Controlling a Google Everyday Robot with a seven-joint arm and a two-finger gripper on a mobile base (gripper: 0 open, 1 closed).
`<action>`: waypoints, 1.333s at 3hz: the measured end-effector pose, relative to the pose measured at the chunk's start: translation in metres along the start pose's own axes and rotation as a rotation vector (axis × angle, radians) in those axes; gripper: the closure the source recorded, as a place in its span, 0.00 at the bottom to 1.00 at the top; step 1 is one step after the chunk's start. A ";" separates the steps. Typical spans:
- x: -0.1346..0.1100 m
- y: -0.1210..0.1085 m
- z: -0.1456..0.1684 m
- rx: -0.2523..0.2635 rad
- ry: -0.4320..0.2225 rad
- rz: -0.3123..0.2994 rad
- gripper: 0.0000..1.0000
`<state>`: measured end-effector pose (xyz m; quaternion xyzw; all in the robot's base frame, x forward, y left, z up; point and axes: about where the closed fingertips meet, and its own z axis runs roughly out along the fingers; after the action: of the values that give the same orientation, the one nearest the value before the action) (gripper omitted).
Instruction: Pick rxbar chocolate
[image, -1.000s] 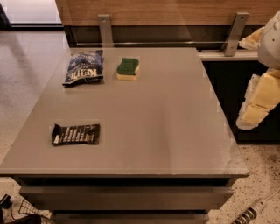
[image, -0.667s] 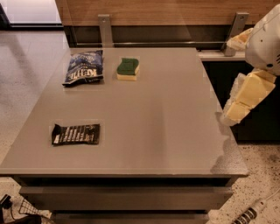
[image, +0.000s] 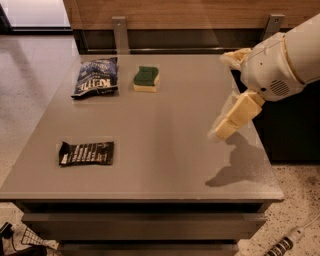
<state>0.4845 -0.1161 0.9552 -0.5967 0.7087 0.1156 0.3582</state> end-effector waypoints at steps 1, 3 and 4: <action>-0.024 0.005 0.037 -0.030 -0.200 0.001 0.00; -0.050 0.013 0.063 -0.073 -0.357 -0.003 0.00; -0.053 0.018 0.076 -0.093 -0.371 0.008 0.00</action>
Offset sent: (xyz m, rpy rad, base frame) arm 0.0221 0.1053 -0.0269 0.5080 -0.0424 0.2039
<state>0.4977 -0.0257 0.9305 -0.5781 0.6268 0.2576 0.4544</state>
